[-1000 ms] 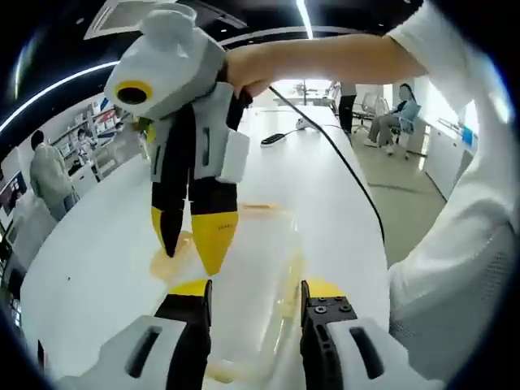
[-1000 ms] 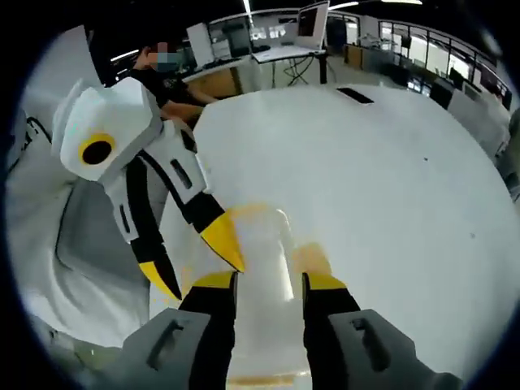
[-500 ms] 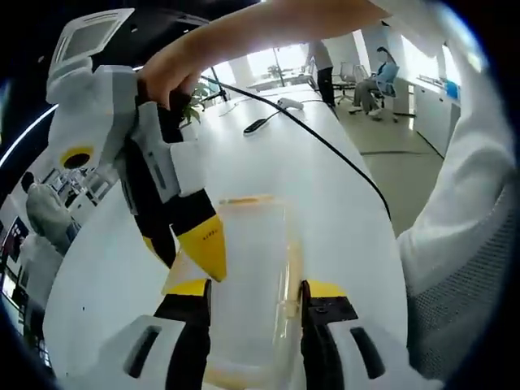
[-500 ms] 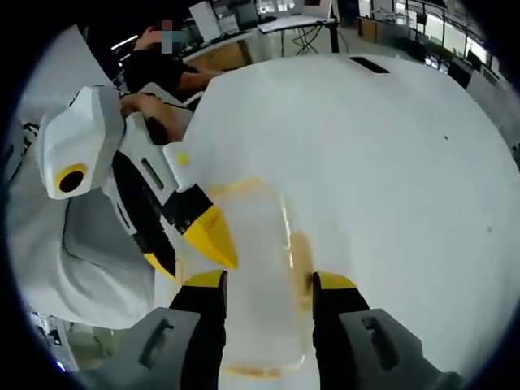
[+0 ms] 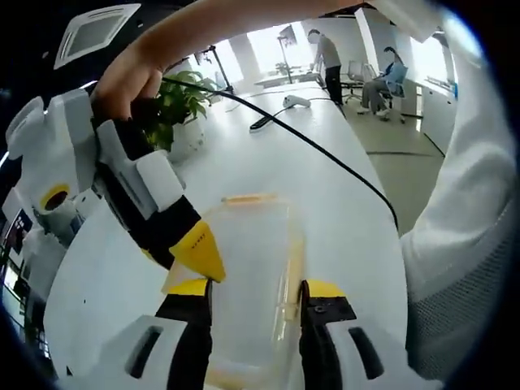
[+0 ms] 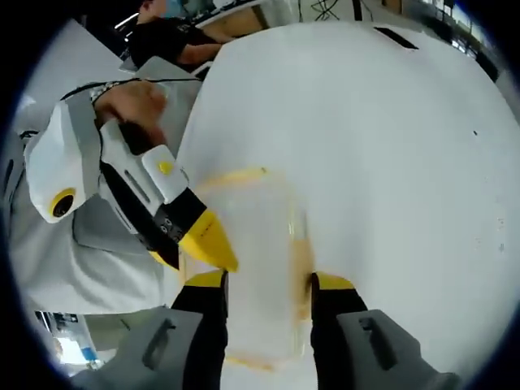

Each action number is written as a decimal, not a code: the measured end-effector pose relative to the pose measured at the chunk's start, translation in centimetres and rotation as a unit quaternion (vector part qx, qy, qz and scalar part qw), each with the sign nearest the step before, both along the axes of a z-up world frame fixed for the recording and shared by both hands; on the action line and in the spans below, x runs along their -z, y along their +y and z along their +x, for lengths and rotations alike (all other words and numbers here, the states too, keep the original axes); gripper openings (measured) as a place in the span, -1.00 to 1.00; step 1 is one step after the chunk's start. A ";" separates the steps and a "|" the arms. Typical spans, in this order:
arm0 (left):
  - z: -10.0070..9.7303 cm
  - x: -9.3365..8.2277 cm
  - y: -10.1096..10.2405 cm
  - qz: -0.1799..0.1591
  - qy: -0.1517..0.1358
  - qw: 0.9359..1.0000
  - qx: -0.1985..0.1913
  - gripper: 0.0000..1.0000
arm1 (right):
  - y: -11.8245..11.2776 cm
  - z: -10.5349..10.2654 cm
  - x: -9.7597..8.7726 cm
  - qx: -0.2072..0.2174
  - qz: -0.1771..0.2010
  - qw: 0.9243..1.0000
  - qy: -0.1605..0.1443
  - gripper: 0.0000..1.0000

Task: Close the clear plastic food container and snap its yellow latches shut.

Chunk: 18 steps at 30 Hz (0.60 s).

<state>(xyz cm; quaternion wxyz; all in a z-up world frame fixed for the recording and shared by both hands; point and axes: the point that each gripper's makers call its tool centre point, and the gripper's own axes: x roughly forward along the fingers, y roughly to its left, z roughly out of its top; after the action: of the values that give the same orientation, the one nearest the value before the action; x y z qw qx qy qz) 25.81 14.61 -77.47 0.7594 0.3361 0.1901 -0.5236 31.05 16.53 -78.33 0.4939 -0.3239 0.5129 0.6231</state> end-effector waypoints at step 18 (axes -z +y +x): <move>0.1 0.2 0.3 0.033 -0.044 0.998 0.011 -0.37 | -0.2 -0.6 0.2 -0.009 -0.002 1.000 -0.003 -0.38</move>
<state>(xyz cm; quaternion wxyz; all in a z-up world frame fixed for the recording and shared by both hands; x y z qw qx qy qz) 25.91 14.90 -77.69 0.7496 0.3857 0.1696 -0.5105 30.47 16.35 -78.51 0.4889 -0.3313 0.5096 0.6257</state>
